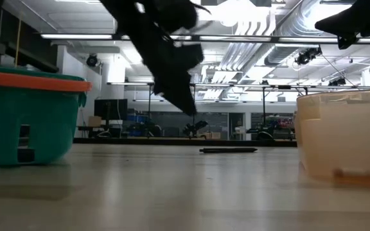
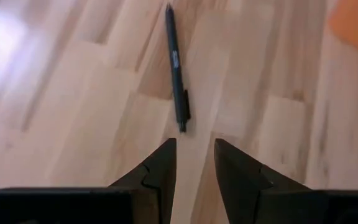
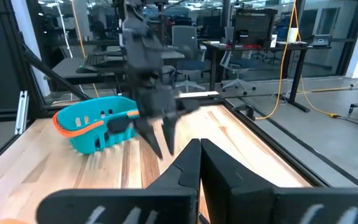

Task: Sort pens & pencils
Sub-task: Put the black pen into the blue bin, then adjust the orange bin

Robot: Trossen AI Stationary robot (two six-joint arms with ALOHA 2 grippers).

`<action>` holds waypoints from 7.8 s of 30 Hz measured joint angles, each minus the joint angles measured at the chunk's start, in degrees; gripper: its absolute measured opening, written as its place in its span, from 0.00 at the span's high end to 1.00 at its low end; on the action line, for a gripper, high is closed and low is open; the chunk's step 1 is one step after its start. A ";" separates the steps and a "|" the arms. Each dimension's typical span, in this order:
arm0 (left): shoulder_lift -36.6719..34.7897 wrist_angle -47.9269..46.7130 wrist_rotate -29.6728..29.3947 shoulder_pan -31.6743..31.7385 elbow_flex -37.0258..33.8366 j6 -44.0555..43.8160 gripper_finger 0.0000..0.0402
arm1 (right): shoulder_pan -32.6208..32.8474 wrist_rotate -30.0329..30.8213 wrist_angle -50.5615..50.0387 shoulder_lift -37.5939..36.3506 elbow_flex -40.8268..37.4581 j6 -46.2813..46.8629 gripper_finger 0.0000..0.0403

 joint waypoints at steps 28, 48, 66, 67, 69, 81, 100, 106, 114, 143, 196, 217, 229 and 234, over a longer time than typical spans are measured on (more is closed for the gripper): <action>18.05 5.70 2.14 4.81 13.98 0.06 0.56 | 0.02 0.00 -0.86 0.04 0.00 0.01 1.00; 20.52 9.77 0.23 4.68 11.28 -1.07 0.64 | 0.00 0.00 -0.97 0.04 0.00 0.01 1.00; 18.97 1.87 2.21 4.68 12.13 -0.56 0.92 | 0.00 0.02 -1.08 0.04 0.00 0.02 1.00; 18.41 0.03 2.22 4.68 12.35 -0.38 0.92 | 0.00 0.01 -1.08 0.04 0.00 0.01 1.00; 17.39 -1.49 2.25 4.68 12.93 0.11 0.96 | 0.00 0.02 -1.10 0.04 0.00 0.02 1.00; 2.83 -17.11 2.43 2.83 13.60 1.18 0.98 | 0.02 0.02 -1.54 0.04 0.00 0.01 1.00; -8.78 -40.36 -2.72 -12.98 13.55 -1.97 0.97 | 0.00 0.02 -1.75 0.04 0.00 0.00 1.00; -9.73 -36.41 -3.44 -13.81 8.20 -0.54 0.97 | 0.02 0.00 -1.75 0.04 0.00 -0.01 1.00; -16.95 -29.16 -2.63 -13.70 -4.53 0.46 0.97 | 0.01 0.02 -2.29 0.00 0.02 0.02 1.00; -38.44 -49.30 -2.93 -25.66 -7.76 -2.05 0.96 | 0.01 0.02 -4.42 0.00 0.02 0.02 1.00; -38.12 -41.17 -9.80 -32.85 -19.37 -3.28 0.66 | 0.01 0.00 -4.75 0.00 0.02 0.02 1.00; -55.48 -14.98 -9.87 -20.49 -24.92 2.60 0.83 | 0.02 0.02 -5.16 -0.02 0.02 0.02 1.00; -68.71 20.16 -4.33 -12.87 -44.21 5.60 0.98 | 0.00 0.00 -6.12 0.39 0.00 0.02 1.00; -72.49 26.70 -9.44 -11.21 -49.50 5.45 0.99 | 0.01 0.02 -6.20 0.39 0.00 0.00 1.00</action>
